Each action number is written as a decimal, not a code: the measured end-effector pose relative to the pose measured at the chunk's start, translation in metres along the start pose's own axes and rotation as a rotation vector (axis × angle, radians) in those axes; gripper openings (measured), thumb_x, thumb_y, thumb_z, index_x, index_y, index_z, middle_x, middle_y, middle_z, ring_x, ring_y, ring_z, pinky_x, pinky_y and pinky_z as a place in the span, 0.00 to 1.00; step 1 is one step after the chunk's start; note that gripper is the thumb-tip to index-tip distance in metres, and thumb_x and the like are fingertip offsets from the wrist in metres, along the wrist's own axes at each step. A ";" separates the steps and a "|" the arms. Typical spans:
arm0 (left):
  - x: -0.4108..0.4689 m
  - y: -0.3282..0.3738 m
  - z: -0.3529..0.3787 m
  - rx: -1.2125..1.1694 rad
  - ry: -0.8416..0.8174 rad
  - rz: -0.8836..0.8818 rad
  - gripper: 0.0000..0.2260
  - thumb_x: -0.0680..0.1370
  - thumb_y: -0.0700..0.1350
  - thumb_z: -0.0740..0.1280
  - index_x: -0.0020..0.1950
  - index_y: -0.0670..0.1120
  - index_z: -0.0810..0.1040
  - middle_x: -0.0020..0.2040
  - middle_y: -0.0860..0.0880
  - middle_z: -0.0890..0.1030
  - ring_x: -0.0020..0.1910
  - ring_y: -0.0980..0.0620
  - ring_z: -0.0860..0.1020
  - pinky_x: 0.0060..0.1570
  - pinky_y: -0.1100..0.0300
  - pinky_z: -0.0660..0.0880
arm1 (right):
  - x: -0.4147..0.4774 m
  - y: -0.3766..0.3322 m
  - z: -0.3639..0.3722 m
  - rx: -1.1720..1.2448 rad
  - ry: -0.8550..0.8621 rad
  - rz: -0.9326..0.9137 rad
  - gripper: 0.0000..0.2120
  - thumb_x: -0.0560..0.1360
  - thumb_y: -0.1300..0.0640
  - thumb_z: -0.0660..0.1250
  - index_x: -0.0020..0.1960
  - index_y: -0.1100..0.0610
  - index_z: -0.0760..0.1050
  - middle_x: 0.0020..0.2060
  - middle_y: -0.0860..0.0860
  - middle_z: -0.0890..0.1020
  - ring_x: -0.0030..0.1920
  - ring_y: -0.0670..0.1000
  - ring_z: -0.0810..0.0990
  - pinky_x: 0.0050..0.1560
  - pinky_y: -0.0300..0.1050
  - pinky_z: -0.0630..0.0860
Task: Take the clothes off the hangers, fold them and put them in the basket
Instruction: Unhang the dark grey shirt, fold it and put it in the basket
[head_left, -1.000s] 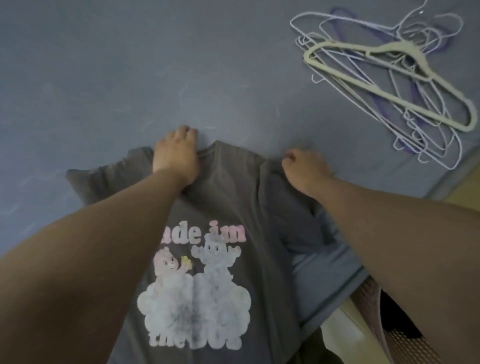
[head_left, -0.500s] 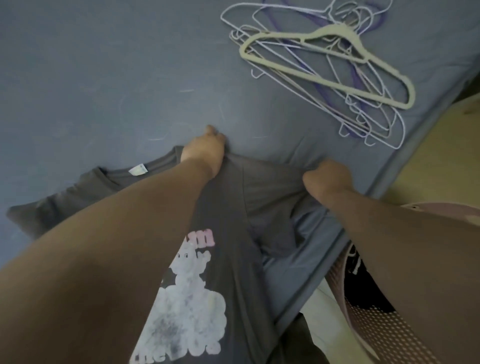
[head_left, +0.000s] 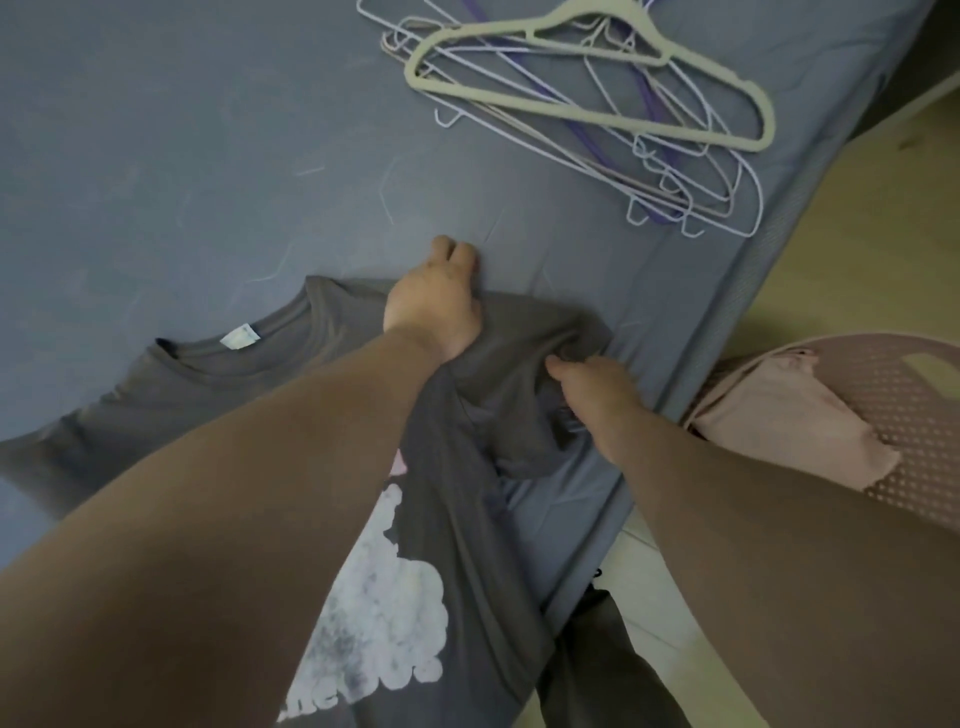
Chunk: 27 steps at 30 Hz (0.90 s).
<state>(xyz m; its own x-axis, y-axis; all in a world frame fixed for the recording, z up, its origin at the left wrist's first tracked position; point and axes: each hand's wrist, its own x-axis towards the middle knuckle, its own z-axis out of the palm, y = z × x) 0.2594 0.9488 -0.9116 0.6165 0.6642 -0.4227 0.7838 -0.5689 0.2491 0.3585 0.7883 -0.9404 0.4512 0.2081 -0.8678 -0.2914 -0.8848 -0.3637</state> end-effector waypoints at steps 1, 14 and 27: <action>-0.008 0.010 0.002 -0.032 0.025 0.025 0.14 0.75 0.44 0.65 0.60 0.43 0.71 0.61 0.41 0.69 0.49 0.34 0.77 0.44 0.46 0.73 | -0.001 0.000 -0.002 -0.038 0.029 -0.058 0.25 0.77 0.44 0.67 0.63 0.64 0.76 0.60 0.60 0.80 0.59 0.61 0.79 0.61 0.54 0.76; -0.108 0.045 0.074 -0.333 0.069 -0.103 0.17 0.77 0.39 0.61 0.66 0.43 0.74 0.64 0.43 0.74 0.63 0.41 0.72 0.61 0.49 0.69 | -0.028 0.027 -0.007 -0.376 0.315 -0.124 0.21 0.85 0.49 0.52 0.68 0.64 0.64 0.64 0.65 0.75 0.64 0.65 0.74 0.58 0.53 0.72; -0.188 -0.053 0.061 -0.355 0.219 -0.496 0.20 0.75 0.37 0.62 0.68 0.42 0.72 0.67 0.42 0.71 0.64 0.40 0.71 0.62 0.49 0.67 | -0.125 -0.003 0.098 -0.640 0.187 -0.793 0.20 0.85 0.49 0.51 0.75 0.53 0.62 0.66 0.56 0.75 0.61 0.61 0.77 0.54 0.53 0.73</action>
<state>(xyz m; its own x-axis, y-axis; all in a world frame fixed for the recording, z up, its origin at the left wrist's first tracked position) 0.0970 0.8248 -0.8986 0.1470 0.9117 -0.3836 0.9335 0.0004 0.3585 0.2204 0.8057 -0.8643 0.4573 0.8080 -0.3716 0.6248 -0.5892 -0.5123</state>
